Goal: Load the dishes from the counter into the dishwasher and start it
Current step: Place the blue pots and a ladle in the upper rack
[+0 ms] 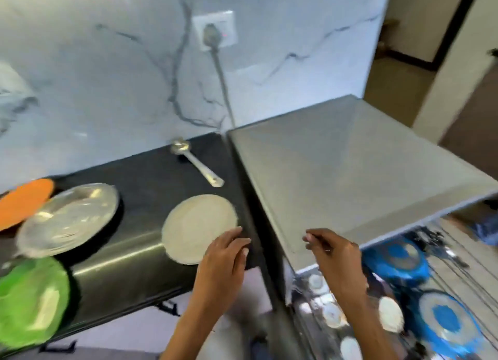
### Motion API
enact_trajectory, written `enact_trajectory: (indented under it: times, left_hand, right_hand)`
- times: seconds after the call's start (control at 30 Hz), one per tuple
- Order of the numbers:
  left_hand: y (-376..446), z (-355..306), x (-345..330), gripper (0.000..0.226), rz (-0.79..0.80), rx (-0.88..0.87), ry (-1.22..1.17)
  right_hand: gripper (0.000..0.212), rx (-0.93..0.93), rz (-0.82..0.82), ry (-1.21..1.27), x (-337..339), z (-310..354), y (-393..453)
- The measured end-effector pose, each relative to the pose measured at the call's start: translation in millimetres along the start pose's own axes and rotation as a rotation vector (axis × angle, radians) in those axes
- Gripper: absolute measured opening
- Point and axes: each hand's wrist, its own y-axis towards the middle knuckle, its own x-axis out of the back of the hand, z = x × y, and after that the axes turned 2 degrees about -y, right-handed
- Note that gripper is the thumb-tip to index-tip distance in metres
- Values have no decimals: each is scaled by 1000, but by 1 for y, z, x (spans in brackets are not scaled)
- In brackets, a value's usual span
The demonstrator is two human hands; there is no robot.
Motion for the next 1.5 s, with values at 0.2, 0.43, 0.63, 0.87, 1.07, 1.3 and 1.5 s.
enact_trajectory:
  times: [0.2,0.43,0.63,0.87,1.07,1.3,1.5]
  left_hand:
    - [49,92,21,25,-37,123,94]
    - [173,169,3,40,98,-49,196]
    - [257,216,-16,56,323,-178,448]
    - [300,240,-11,51,537,-313,558]
    - [319,243,0,50,646,-455,616]
    - [316,219,1,55,599,-536,648]
    - [281,176,5,73,357,-704,497]
  right_hand:
    - [9,92,158,-60,-85,46,46]
    - [16,71,220,-125,-151,70,94]
    - [16,4,223,-158,-164,67,110]
    - [14,-43,240,-184,-139,50,113]
    - [12,-68,196,-172,-117,33,108]
    - [13,-89,159,-160,-98,18,99]
    - [14,-93,91,-103,-70,-2,87]
